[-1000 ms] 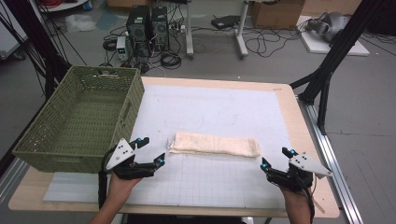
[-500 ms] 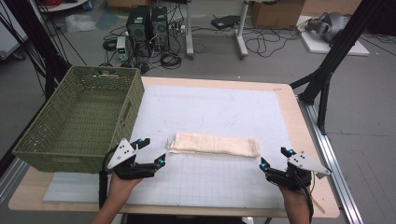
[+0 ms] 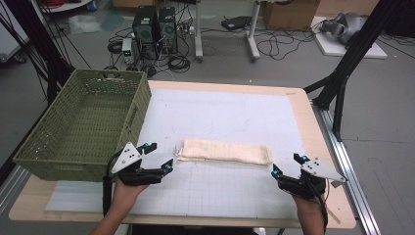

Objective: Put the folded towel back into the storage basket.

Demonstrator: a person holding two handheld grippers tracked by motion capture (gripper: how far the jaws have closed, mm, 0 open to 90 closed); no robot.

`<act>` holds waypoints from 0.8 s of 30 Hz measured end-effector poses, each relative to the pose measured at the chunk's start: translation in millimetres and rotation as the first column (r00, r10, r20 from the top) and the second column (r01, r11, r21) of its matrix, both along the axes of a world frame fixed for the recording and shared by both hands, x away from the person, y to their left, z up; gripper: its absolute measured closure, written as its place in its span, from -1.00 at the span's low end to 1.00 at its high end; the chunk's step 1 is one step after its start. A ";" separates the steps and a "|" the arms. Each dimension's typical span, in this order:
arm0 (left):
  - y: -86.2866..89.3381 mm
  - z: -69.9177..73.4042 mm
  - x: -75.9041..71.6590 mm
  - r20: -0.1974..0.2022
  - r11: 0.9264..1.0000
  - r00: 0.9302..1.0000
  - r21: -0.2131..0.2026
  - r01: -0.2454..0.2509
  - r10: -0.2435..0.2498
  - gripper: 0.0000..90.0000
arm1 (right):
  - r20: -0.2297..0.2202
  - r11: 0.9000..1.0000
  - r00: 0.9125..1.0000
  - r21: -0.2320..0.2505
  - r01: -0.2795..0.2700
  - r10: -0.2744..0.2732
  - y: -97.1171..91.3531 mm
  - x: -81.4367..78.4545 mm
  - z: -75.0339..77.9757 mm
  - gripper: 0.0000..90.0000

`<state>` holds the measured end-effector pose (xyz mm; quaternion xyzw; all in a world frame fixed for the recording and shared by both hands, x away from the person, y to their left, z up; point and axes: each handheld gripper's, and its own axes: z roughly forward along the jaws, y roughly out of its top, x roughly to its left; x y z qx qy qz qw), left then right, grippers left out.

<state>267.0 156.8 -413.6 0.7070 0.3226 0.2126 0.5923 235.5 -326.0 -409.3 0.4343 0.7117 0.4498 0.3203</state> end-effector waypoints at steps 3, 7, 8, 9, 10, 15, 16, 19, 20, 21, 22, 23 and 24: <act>-0.8 4.5 -0.2 -0.006 1.000 1.000 -0.001 0.016 -0.016 -0.61 | -0.002 1.000 1.000 0.001 0.000 0.000 0.0 0.4 -0.1 -0.62; -2.4 10.3 1.1 -0.008 0.999 0.999 -0.001 0.033 -0.033 -0.61 | -0.004 1.000 1.000 0.000 -0.003 0.003 0.3 1.4 -0.3 -0.62; -3.0 11.7 1.9 -0.009 0.999 0.999 -0.003 0.035 -0.035 -0.61 | -0.006 1.000 1.000 0.003 -0.002 0.002 0.5 1.5 -0.3 -0.62; -3.9 13.0 2.9 -0.011 0.999 0.999 -0.006 0.037 -0.037 -0.61 | -0.007 1.000 1.000 0.004 -0.003 0.003 0.2 1.8 -0.2 -0.62; -4.9 14.3 4.2 -0.014 0.999 0.999 -0.004 0.040 -0.040 -0.61 | -0.002 1.000 1.000 0.004 -0.005 0.005 -0.2 2.7 -0.4 -0.62; -12.6 19.7 11.9 -0.030 0.998 0.998 -0.009 0.062 -0.063 -0.61 | -0.004 1.000 1.000 0.004 -0.009 0.009 0.0 3.1 -0.2 -0.62; -13.6 20.5 13.1 -0.033 0.998 0.997 -0.006 0.066 -0.066 -0.61 | -0.004 1.000 1.000 0.003 -0.005 0.005 0.7 3.1 0.0 -0.62; -18.6 23.7 18.5 -0.043 0.998 0.997 -0.002 0.070 -0.070 -0.61 | -0.001 1.000 1.000 0.001 0.001 -0.001 0.6 3.2 0.6 -0.62; -19.9 24.7 20.6 -0.045 0.997 0.996 0.001 0.072 -0.072 -0.61 | -0.002 1.000 1.000 0.004 0.000 0.000 0.5 3.3 0.4 -0.62; -21.3 25.7 22.8 -0.050 0.997 0.996 0.006 0.074 -0.074 -0.61 | -0.004 1.000 1.000 0.001 -0.001 0.001 0.4 3.3 0.3 -0.62; -22.3 26.4 24.7 -0.053 0.997 0.996 0.010 0.075 -0.074 -0.61 | -0.008 1.000 1.000 0.000 0.000 0.000 0.5 3.2 0.2 -0.62; -24.2 27.7 27.7 -0.063 0.996 0.995 0.014 0.083 -0.082 -0.61 | -0.011 1.000 1.000 0.001 0.000 0.000 0.5 3.2 0.1 -0.62; -25.5 28.5 30.6 -0.074 0.996 0.993 0.019 0.091 -0.090 -0.61 | -0.009 1.000 1.000 -0.001 -0.003 0.003 0.4 3.7 0.0 -0.62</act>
